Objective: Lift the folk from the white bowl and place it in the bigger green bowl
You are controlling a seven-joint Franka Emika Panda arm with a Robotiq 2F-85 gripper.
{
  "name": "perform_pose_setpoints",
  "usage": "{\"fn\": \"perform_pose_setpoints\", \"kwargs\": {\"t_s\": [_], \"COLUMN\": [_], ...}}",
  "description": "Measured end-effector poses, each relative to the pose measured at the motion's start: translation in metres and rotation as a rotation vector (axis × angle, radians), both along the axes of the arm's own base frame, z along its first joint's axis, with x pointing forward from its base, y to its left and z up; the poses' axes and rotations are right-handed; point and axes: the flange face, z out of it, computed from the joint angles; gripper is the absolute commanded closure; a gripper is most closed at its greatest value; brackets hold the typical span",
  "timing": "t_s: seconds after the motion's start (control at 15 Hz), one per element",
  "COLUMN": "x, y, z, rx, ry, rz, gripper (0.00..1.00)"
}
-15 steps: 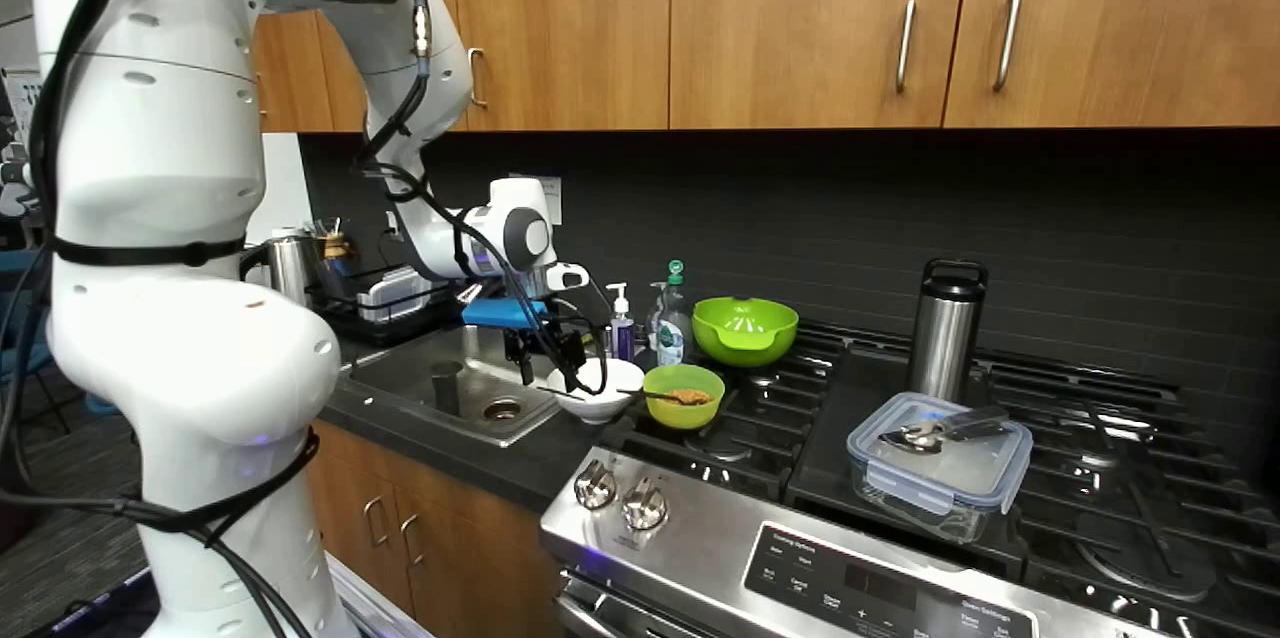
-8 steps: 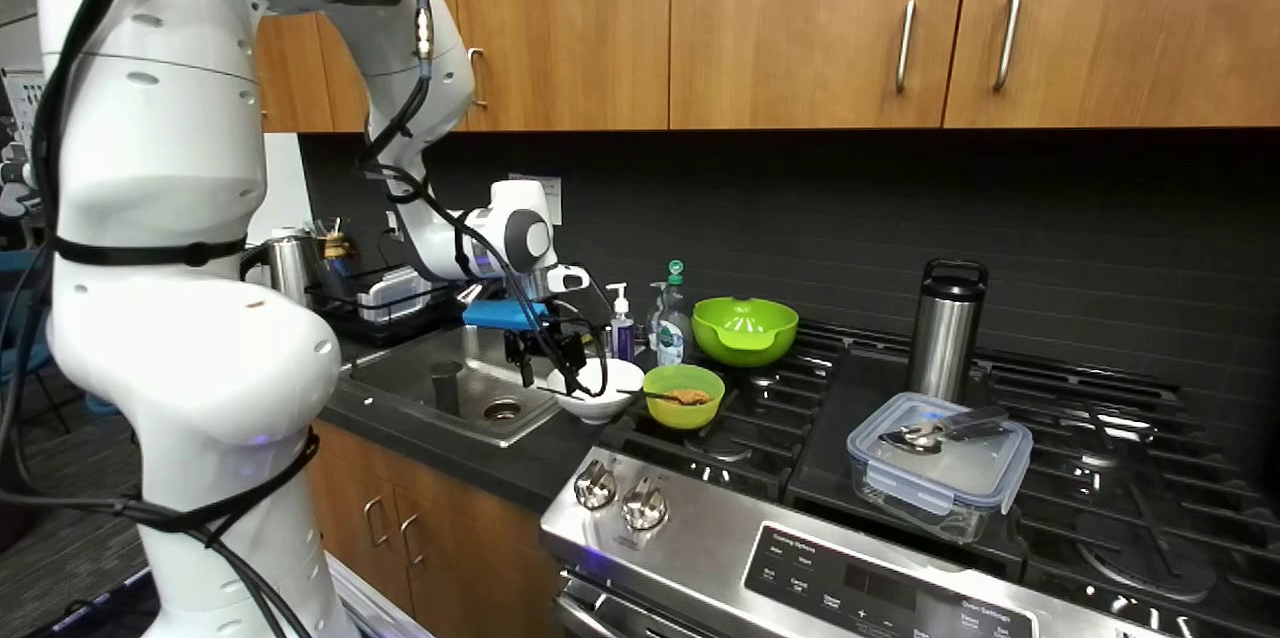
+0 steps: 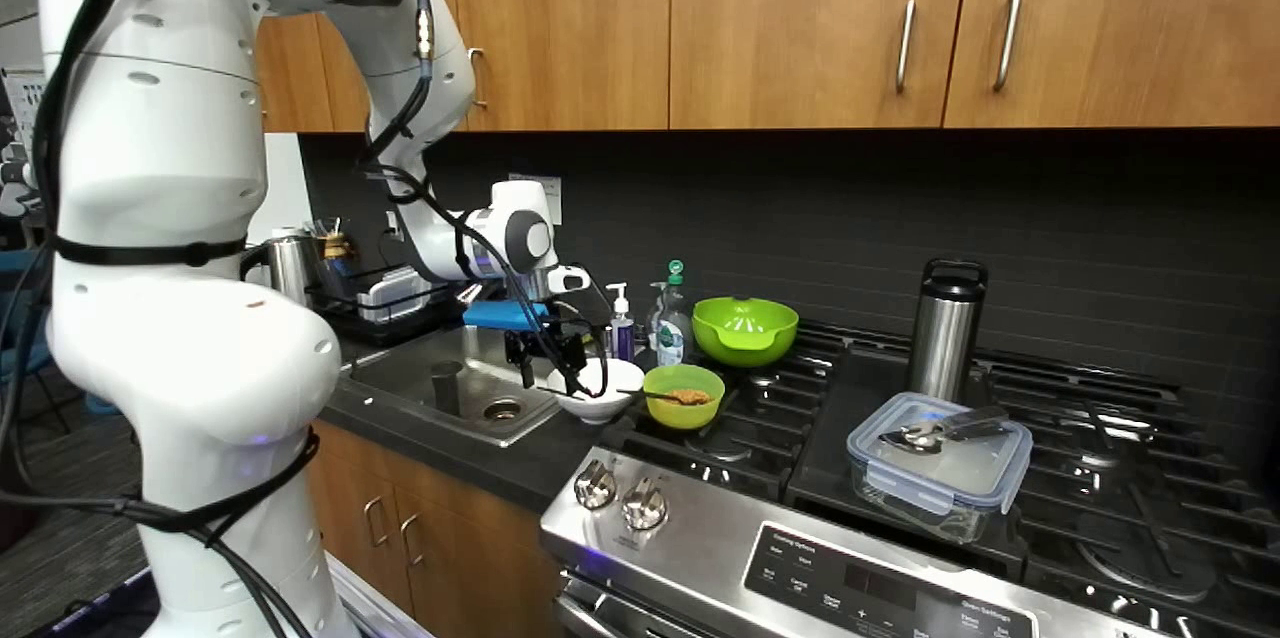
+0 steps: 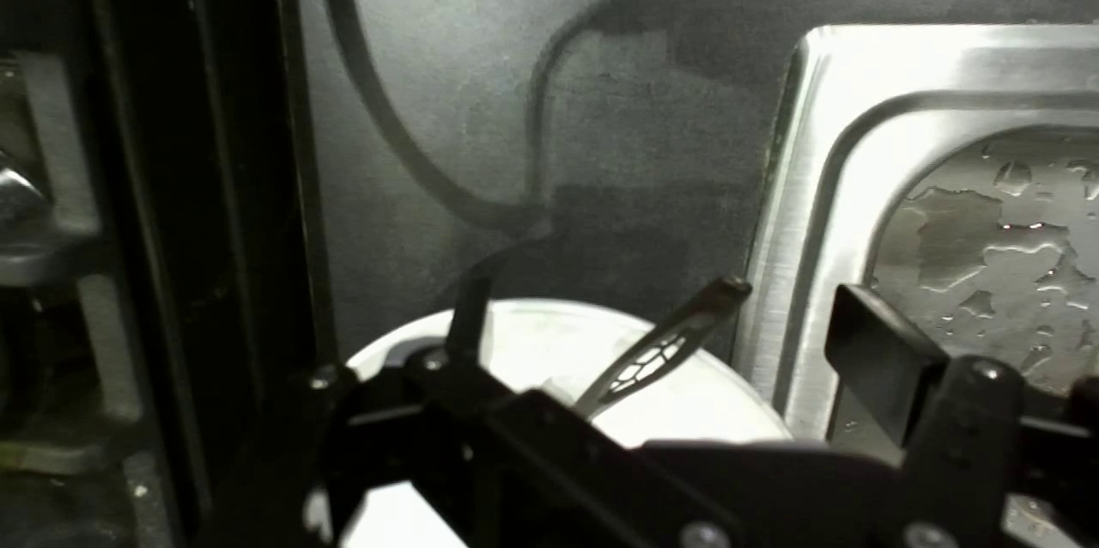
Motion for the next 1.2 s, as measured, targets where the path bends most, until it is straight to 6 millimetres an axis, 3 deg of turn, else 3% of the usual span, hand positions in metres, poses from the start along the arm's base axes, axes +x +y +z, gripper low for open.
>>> {"fn": "perform_pose_setpoints", "kwargs": {"t_s": [0.07,0.13,0.2,0.27,0.33,0.4,0.47,0.53,0.67,0.73,0.8,0.93,1.07,1.2], "x": [0.0,-0.0001,-0.0001,-0.0001,-0.0001,-0.0001,-0.0001,-0.0001,-0.0001,-0.0001,-0.0001,-0.0001,0.0,0.0], "y": [0.0,0.0,0.0,0.0,0.0,0.0,0.0,-0.0001,-0.0001,-0.0002,-0.0003,-0.0004,-0.0007,-0.0009], "z": [-0.0001,-0.0002,-0.0002,-0.0002,-0.0002,-0.0003,-0.0003,-0.0003,-0.0004,-0.0004,-0.0003,-0.0003,-0.0003,-0.0003], "rx": [0.0,0.0,0.0,0.0,0.0,0.0,0.0,0.0,0.0,0.0,0.0,0.0,-0.001,-0.001], "ry": [0.0,0.001,0.001,0.001,0.001,0.001,0.001,0.001,0.001,0.001,0.001,0.001,0.001,0.001], "rz": [0.0,0.0,0.0,0.0,0.0,0.0,0.0,0.0,0.0,0.0,0.0,0.0,-0.001,-0.001], "gripper": [0.1,0.26,0.11,0.32,0.46,0.35,0.4,0.36,0.44,0.54,0.52,0.72,0.79,0.93]}}
